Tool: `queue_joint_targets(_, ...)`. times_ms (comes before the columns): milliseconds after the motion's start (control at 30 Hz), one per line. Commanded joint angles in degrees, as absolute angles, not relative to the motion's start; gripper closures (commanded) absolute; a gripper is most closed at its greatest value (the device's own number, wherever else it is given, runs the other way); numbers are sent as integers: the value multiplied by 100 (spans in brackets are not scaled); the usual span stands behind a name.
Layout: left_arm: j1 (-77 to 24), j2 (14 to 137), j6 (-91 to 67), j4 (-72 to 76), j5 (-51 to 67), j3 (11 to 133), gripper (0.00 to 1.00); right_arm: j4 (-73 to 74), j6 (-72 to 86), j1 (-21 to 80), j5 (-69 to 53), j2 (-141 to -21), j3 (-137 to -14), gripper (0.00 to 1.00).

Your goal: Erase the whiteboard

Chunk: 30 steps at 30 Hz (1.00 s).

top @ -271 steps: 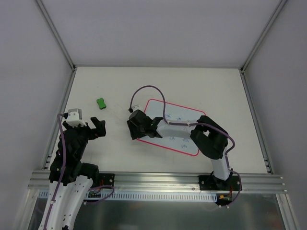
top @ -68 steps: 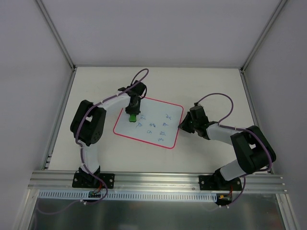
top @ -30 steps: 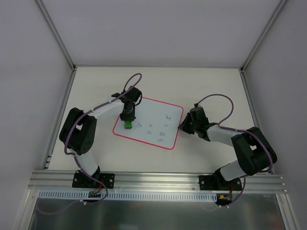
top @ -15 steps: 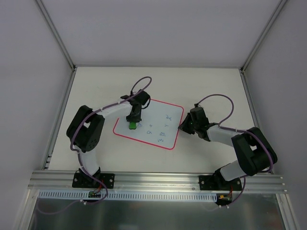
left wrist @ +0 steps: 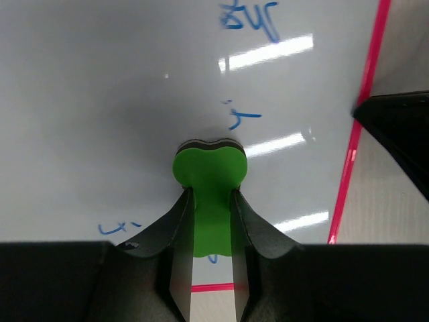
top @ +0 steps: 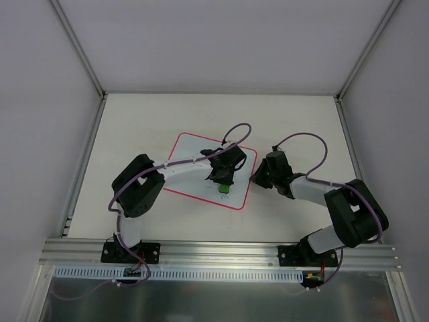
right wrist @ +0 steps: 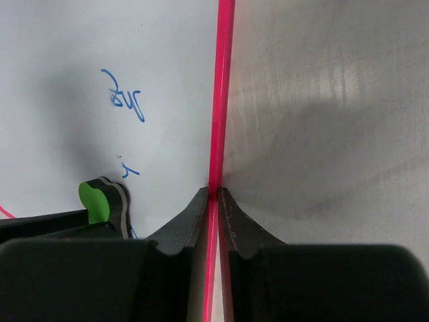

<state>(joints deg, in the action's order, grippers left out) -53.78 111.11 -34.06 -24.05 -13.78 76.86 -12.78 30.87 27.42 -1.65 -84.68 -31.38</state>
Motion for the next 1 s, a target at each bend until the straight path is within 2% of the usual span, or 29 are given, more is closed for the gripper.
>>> queue_joint_targets(0,-5054,10935,-3691,-2971,-1098,7120,100,-589,3032,2786,-35,-8561,-2865,87)
queue_joint_targets(267,-4843,9801,-3498,-3155,-1907,6215,100,-641,3006,2786,-35,-8552,-2821,87)
queue_joint_targets(433,-4641,9983,-3358,-3138,-2048,6073,100,-729,3023,2786,-53,-8666,-2830,87)
queue_joint_targets(600,-4684,10598,-3383,-3015,-1698,6512,100,-870,3059,2786,-158,-8771,-2839,87)
queue_joint_targets(967,-5545,11662,-3252,-2962,-704,8138,100,-1081,3085,2786,-255,-8851,-2760,87)
